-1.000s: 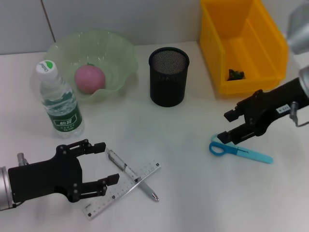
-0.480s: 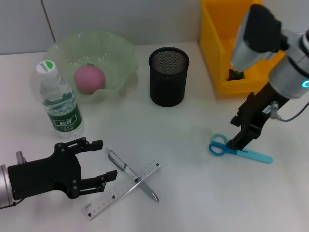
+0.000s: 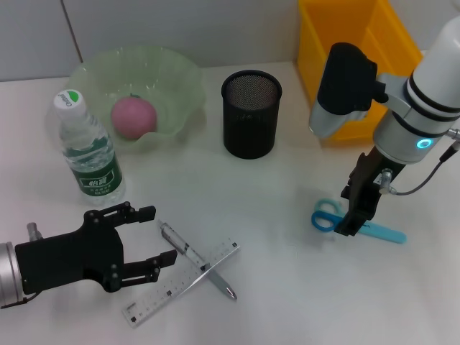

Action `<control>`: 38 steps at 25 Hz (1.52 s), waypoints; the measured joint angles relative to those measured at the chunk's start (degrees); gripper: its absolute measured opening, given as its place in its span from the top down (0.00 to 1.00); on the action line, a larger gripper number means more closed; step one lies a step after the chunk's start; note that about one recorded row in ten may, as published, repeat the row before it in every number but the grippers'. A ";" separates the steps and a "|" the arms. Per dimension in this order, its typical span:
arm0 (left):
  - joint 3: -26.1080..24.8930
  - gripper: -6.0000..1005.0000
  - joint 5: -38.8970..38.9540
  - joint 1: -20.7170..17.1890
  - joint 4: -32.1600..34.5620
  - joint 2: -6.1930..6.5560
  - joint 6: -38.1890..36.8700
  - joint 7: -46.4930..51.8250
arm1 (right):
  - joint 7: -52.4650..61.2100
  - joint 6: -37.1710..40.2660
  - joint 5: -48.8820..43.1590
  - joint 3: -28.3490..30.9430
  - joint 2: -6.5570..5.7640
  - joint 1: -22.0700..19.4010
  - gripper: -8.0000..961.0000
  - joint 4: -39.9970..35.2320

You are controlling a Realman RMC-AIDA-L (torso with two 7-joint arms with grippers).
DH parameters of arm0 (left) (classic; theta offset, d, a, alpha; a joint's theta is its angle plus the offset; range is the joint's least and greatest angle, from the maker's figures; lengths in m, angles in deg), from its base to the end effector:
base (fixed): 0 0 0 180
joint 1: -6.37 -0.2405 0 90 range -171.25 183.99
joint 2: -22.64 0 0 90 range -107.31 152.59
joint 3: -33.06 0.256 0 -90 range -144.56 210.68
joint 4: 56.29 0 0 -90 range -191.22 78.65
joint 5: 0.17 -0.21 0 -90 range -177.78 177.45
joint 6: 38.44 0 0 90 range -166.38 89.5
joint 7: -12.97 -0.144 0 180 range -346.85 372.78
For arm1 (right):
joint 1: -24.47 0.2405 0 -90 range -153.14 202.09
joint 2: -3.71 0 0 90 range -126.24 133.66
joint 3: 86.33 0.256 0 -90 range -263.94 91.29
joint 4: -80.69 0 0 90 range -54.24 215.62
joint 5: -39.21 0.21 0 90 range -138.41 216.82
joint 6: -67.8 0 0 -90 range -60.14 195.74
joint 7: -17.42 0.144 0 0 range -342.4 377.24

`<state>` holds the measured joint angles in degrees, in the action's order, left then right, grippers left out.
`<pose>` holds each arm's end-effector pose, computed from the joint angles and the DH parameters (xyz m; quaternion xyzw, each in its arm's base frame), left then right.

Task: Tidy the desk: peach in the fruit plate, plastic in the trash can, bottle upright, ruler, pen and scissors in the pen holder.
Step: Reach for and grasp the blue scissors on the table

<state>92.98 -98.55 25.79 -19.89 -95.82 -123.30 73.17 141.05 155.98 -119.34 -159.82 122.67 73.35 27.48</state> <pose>-0.2853 0.2819 -0.0300 -0.9563 -0.1094 -0.2316 0.1408 0.1978 0.3828 -0.0190 -0.9335 0.1817 -0.2969 0.0865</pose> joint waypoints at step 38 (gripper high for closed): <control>-0.35 0.20 0.03 0.18 0.08 0.25 0.14 0.00 | 3.19 -3.48 -0.63 -3.93 0.30 0.76 0.56 3.93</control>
<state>92.63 -98.52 25.97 -19.81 -95.57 -123.16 73.17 144.24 152.50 -119.97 -163.75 122.97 74.12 31.41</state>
